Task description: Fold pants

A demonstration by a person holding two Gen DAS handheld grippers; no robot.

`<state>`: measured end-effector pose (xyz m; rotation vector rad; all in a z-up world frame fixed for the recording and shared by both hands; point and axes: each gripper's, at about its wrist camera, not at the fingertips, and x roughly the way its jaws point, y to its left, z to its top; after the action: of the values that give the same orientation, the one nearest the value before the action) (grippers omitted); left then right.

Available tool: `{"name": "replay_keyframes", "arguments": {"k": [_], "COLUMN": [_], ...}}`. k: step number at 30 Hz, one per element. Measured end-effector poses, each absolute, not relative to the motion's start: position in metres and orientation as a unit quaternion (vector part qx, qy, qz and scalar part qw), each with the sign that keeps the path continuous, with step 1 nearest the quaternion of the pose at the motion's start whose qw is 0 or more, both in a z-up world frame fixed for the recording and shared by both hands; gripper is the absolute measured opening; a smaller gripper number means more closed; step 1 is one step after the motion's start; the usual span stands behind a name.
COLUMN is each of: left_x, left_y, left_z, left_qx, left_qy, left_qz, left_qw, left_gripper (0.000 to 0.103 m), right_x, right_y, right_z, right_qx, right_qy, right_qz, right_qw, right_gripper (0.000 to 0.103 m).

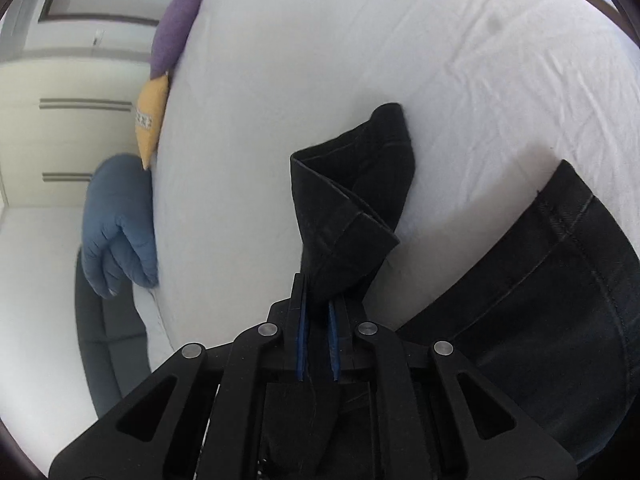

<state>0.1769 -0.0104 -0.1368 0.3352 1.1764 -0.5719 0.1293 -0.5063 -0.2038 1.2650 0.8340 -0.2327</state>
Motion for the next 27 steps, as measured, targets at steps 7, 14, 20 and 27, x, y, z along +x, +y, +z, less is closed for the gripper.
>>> {"name": "replay_keyframes", "arguments": {"k": [7, 14, 20, 27], "left_x": [0.174, 0.175, 0.177, 0.182], "left_y": [-0.007, -0.009, -0.012, -0.018], "left_z": [-0.138, -0.138, -0.138, -0.137], "left_qx": [0.158, 0.156, 0.16, 0.164], "left_qy": [0.544, 0.542, 0.543, 0.543], "left_qz": [-0.269, -0.266, -0.269, -0.272], "left_qw": [0.779, 0.782, 0.779, 0.777], "left_gripper": [0.061, 0.062, 0.063, 0.067], "right_x": [0.099, 0.087, 0.06, 0.011], "right_y": [-0.512, -0.504, -0.487, -0.478], "right_z": [-0.224, -0.219, -0.145, -0.072], "right_qx": [0.629, 0.613, 0.52, 0.48], "right_qy": [0.354, 0.35, 0.325, 0.263], "right_qz": [-0.103, -0.093, -0.103, -0.088], "right_qw": [0.684, 0.702, 0.784, 0.832], "right_gripper": [0.007, 0.009, 0.002, 0.001]}}
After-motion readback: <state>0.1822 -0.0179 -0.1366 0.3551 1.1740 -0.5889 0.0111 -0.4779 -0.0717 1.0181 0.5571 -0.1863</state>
